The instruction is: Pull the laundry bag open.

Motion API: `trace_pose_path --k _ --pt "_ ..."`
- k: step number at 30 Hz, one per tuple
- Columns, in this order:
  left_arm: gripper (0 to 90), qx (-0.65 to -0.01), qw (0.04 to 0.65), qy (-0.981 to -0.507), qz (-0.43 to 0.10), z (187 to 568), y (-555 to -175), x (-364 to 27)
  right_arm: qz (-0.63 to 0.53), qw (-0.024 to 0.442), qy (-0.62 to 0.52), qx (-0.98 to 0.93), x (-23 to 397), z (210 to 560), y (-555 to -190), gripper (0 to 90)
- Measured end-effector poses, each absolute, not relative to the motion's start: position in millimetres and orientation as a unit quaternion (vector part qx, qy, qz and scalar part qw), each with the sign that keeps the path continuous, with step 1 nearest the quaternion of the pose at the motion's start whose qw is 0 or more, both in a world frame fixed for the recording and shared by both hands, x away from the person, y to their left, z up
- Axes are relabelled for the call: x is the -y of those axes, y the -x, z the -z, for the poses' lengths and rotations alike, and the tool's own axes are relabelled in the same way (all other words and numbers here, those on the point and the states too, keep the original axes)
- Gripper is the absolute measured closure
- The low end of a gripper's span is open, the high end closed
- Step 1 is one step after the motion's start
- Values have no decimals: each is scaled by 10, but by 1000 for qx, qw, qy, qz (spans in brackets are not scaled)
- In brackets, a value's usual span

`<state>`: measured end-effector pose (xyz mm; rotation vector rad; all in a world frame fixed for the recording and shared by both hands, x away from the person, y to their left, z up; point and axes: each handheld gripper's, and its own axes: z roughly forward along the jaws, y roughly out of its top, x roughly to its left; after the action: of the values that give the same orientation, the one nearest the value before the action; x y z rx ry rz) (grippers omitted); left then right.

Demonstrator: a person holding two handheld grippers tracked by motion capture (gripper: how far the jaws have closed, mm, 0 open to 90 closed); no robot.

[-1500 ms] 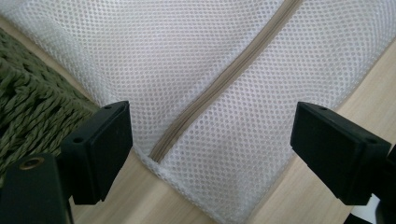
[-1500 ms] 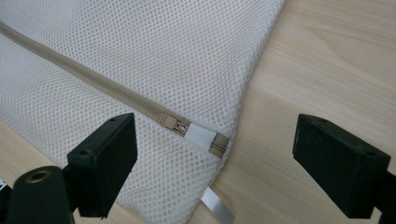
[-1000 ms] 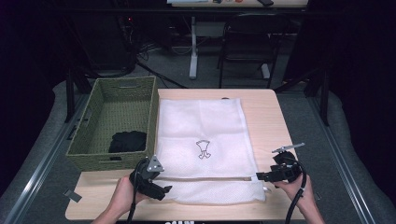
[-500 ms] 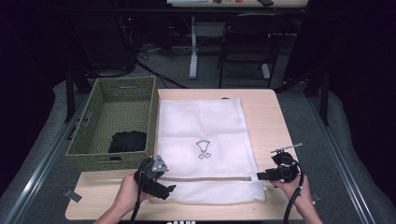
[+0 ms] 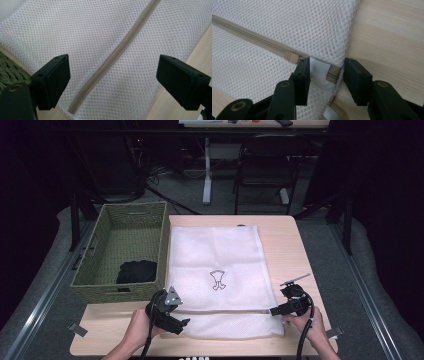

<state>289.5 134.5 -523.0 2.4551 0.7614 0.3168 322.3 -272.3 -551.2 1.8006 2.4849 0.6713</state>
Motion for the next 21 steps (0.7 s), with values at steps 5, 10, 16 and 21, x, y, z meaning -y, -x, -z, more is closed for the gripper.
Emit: trace_pose_path --k 5,10,16,21 --pt "129 -282 270 -913 -118 5246 -2893 -1312 -204 26 -556 -805 2682 5512 -3204 644" --pt "144 -276 275 -913 -123 5247 -2868 -1283 -196 42 -538 -819 2604 5510 -3174 759" --pt "155 -264 284 -914 -122 5251 -2868 -1227 -210 49 -522 -825 2592 5438 -3171 826" --pt "155 -253 291 -914 -125 5232 -2880 -1132 -221 54 -518 -825 2601 5383 -3154 827"
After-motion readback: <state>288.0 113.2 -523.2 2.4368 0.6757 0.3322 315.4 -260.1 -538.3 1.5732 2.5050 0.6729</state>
